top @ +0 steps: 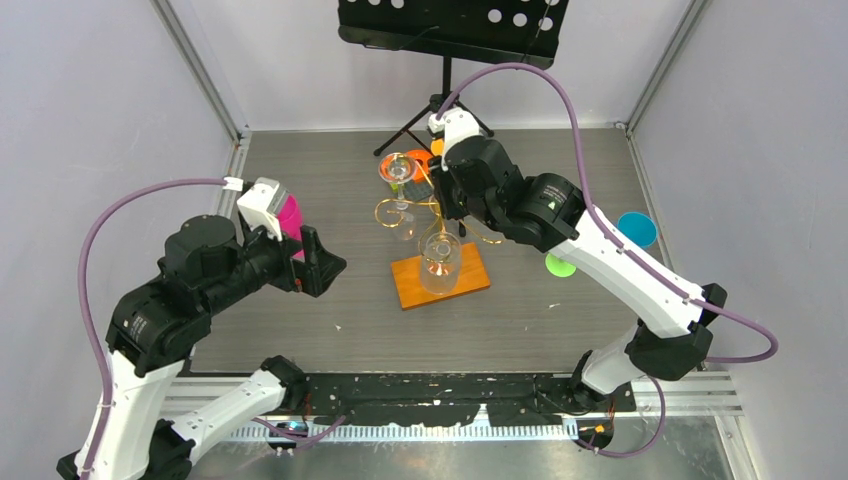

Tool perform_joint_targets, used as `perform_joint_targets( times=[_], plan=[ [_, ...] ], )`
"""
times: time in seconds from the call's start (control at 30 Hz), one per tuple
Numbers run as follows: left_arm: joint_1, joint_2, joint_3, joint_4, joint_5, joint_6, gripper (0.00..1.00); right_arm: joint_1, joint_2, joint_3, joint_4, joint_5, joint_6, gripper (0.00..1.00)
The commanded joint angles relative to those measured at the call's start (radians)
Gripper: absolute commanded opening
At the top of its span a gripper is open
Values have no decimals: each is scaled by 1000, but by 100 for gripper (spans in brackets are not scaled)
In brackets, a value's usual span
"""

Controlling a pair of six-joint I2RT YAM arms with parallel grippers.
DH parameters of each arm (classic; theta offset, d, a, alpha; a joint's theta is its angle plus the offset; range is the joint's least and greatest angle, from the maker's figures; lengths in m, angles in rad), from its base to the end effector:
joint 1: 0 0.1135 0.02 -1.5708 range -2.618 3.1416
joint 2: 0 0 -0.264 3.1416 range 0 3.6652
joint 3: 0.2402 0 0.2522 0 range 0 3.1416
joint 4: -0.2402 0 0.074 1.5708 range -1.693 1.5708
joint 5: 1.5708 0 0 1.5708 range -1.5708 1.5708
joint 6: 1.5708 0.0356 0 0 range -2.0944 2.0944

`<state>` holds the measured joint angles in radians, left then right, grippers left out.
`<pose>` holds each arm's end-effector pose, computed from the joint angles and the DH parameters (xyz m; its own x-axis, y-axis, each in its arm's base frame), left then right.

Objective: Take the wine glass off the wine glass rack
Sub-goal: Adjust the wine rack at the center of the board.

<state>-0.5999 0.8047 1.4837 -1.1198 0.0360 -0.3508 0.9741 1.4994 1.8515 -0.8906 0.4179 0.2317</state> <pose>0.0727 -0.0513 0.4575 -0.5338 -0.0509 -0.8441 0.4341 0.8401 -0.3252 0.1816 0.2416 0.4630 -0.4091 -0.2288 -0.8833 -0.4791 0.8778 -0.0054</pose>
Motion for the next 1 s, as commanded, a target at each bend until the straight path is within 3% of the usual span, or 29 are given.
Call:
perform_joint_targets(
  times=[0.0,0.3,0.63,0.97],
  plan=[
    [6,-9,-3,15,-15,21,95,15,7,47,-16,56,-1,30],
    [5,-12,-4,15,-13,19,95,19,9,47,-31,71,11,25],
    [5,-18,-3,3,-19,22,96,20,7,41,-24,80,3,6],
    [6,-24,10,-13,-23,24,96,19,-84,-61,125,-59,-163,6]
  ],
)
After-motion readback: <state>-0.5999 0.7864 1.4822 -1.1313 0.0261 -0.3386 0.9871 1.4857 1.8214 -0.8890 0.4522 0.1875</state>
